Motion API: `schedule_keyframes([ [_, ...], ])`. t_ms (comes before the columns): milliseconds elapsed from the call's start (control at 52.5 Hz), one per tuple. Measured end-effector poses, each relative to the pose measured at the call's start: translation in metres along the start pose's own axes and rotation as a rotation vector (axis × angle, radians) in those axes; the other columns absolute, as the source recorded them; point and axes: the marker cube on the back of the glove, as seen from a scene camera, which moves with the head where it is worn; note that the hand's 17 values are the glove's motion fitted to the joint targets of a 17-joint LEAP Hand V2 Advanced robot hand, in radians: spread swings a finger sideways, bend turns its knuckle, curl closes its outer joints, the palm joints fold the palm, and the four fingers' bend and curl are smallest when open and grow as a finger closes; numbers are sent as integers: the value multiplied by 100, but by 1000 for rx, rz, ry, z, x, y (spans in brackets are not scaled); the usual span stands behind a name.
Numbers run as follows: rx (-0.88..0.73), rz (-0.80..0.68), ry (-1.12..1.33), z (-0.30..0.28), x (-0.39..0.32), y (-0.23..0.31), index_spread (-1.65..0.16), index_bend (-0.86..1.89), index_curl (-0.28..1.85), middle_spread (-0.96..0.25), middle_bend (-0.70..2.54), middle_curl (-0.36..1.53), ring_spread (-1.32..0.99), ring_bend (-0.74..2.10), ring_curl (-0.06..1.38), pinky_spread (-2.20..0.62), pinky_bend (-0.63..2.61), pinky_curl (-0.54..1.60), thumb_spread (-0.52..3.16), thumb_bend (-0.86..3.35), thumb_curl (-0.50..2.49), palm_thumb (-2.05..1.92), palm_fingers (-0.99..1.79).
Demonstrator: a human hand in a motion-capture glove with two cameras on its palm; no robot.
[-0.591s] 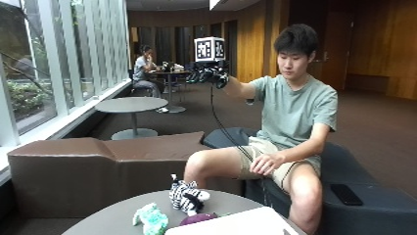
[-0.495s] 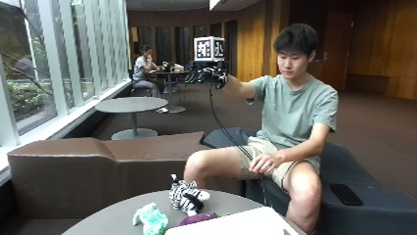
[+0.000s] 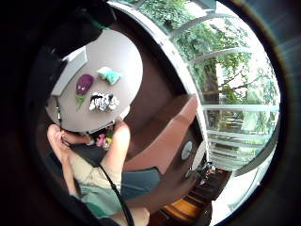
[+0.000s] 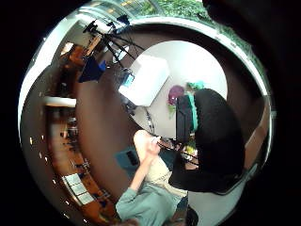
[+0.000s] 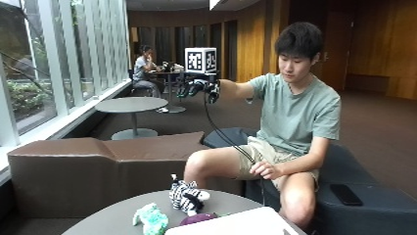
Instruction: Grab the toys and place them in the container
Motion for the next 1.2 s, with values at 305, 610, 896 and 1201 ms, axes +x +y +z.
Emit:
schedule_keyframes([
  [305, -234, -17, 171, 97, 18, -47, -21, 2, 16, -6, 16, 28, -8, 57, 23, -3, 82, 34, 152, 8, 20, 1, -21],
  [610, -449, -74, 153, 216, 38, -76, -21, 1, 10, 0, 11, 25, -4, 45, 23, -2, 84, 36, 136, 3, 27, 7, -38],
  [896, -646, -63, 108, 346, 54, -79, -20, 0, 7, 1, 10, 22, -2, 37, 25, -2, 84, 36, 123, -2, 30, 5, -40],
  [1201, -536, -149, 133, 415, 49, -71, -23, 8, 6, -6, 15, 20, -7, 63, 33, -5, 102, 40, 118, 4, 35, 19, 4],
])
